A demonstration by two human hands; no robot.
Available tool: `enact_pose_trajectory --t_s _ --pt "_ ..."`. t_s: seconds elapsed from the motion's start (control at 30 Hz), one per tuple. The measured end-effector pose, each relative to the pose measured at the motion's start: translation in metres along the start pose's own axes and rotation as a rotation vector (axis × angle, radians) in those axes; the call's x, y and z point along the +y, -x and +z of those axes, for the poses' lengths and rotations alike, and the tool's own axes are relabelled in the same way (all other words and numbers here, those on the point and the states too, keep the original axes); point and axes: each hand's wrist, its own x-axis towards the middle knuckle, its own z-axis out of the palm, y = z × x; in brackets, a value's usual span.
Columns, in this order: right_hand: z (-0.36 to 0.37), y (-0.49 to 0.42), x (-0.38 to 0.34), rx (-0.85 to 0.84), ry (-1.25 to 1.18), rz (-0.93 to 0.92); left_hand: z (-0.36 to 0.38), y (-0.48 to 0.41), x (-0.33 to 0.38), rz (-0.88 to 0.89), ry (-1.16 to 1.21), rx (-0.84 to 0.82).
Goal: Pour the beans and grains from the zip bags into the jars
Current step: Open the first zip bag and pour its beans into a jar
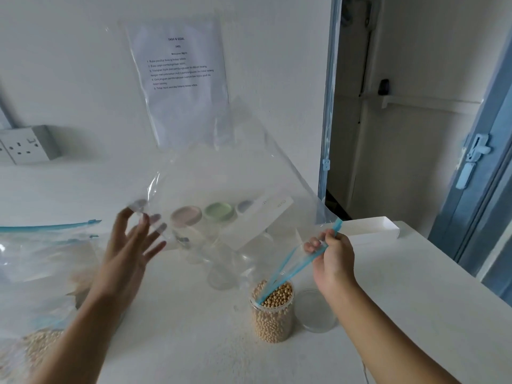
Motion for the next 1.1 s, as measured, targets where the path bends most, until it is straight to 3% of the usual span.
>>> enact_pose_trajectory --t_s 0.6,0.87,1.1 --pt "-0.006 -0.014 -0.001 0.063 -0.013 0.035 0.04 -0.021 0.03 0.195 -0.073 0.048" --pt "-0.015 -0.022 0.008 0.146 -0.083 0.072 0.077 -0.035 0.049 0.249 -0.199 -0.104" --pt "-0.022 -0.027 0.01 0.11 -0.105 0.084 0.083 -0.049 0.053 0.252 -0.261 -0.079"
